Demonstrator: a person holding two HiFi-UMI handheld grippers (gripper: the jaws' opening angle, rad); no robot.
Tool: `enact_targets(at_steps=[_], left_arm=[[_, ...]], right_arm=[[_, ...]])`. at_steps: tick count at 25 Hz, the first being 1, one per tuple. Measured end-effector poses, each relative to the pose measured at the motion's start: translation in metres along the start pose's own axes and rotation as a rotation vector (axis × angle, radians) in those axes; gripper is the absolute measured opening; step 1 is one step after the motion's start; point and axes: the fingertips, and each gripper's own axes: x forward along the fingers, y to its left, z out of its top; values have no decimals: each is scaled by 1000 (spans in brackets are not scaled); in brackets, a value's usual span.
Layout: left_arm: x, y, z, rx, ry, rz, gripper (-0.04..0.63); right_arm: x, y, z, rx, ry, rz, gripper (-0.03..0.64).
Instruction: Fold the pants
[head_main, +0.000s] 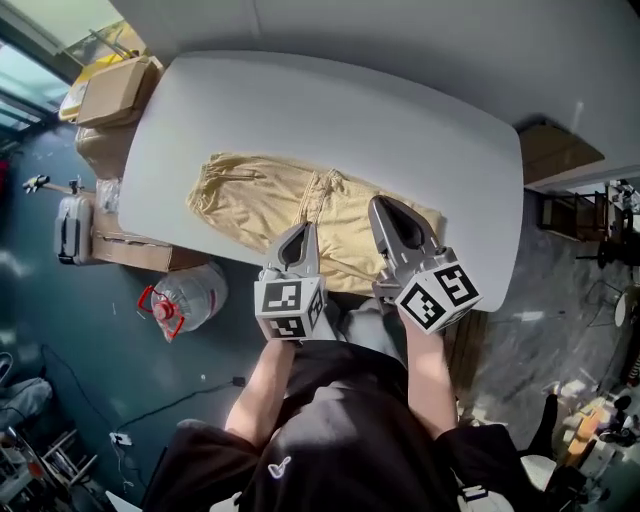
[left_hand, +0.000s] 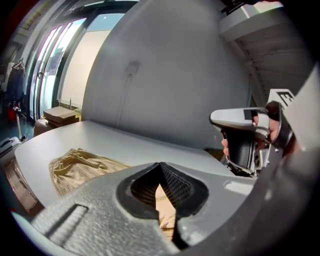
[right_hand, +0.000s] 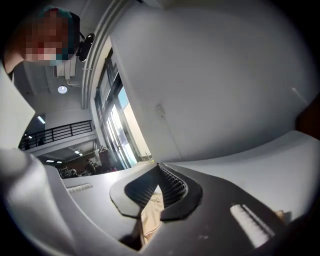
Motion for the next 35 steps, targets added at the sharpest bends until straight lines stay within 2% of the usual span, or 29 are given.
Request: enact_targets(at_steps=[3,7,10,11,15,20,24,35], left_arm=[[9,-28,3,29,1,-48,3],[21,-76,0,65,16,-133,3],[31,-107,-11,92,50,-186,3],[33,-116,-17,98,67,-202,3],[40,-141,-42,117,133,-252,3],[58,-149,-69,127,173,-259,3],[62,-142,-86,117,217,-239,3],[63,-128,-99,118,249,-224,3]], right_arm=[[-35,-21,15,21,-57,-48,5],[-91,-70,15,18,-72,-209,6],[-133,-104,5,69,-91,-300,6],[-146,-112,-3,90,-88,-329,15],[-177,-135,-48,134,-8,-419,127],[-181,-152,-109,151,126,-448,227],[-182,-148,-155,211,230,-436,268],[-165,-148,-220,289,415,-430,282]])
